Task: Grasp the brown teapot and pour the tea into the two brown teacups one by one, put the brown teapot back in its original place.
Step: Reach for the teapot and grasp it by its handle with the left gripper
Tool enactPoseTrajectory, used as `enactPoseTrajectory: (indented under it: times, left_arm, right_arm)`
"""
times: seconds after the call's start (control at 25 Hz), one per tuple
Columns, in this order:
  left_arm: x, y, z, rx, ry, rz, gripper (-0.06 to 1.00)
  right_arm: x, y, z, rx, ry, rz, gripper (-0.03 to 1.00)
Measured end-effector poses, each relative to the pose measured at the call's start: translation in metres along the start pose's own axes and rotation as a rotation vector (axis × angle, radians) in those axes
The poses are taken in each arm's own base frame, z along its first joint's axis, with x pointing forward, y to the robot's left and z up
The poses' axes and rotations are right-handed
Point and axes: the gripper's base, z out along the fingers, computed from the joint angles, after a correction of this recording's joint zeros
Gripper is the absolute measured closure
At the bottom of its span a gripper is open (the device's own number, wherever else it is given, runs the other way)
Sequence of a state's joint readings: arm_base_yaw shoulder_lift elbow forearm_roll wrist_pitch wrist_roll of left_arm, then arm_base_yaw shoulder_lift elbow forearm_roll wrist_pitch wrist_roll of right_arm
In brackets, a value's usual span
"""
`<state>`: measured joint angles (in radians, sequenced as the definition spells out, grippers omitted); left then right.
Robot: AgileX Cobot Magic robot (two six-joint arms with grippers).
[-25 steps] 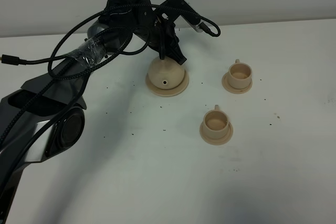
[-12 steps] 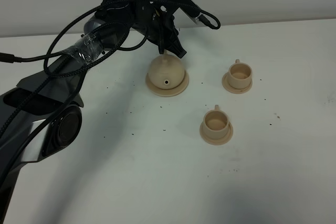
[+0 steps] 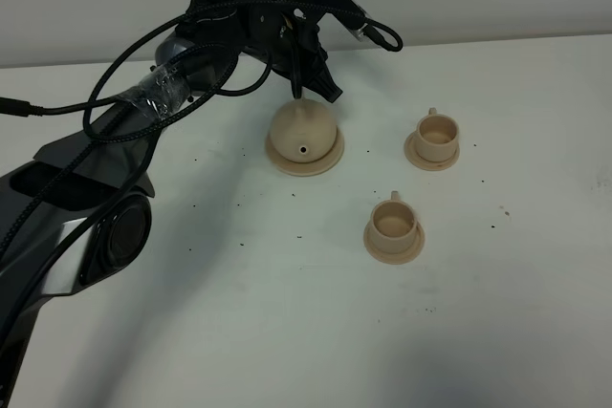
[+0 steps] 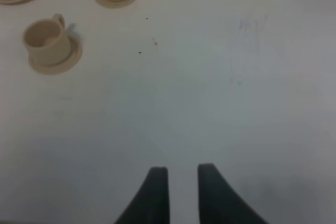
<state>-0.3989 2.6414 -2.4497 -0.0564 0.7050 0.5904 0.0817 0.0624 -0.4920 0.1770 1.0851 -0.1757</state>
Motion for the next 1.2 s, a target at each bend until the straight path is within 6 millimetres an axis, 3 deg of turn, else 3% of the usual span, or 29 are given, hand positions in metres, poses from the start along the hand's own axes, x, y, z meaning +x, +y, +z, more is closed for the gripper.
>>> enactPoseTrajectory:
  times: [0.2, 1.2]
  left_arm:
    - [0.007, -0.004, 0.008, 0.023, 0.034, 0.001, 0.73]
    - [0.014, -0.002, 0.006, -0.001, 0.117, -0.027, 0.73]
  right_arm:
    - [0.0, 0.0, 0.0, 0.0, 0.0, 0.0, 0.8]
    - [0.0, 0.0, 0.0, 0.0, 0.0, 0.0, 0.77]
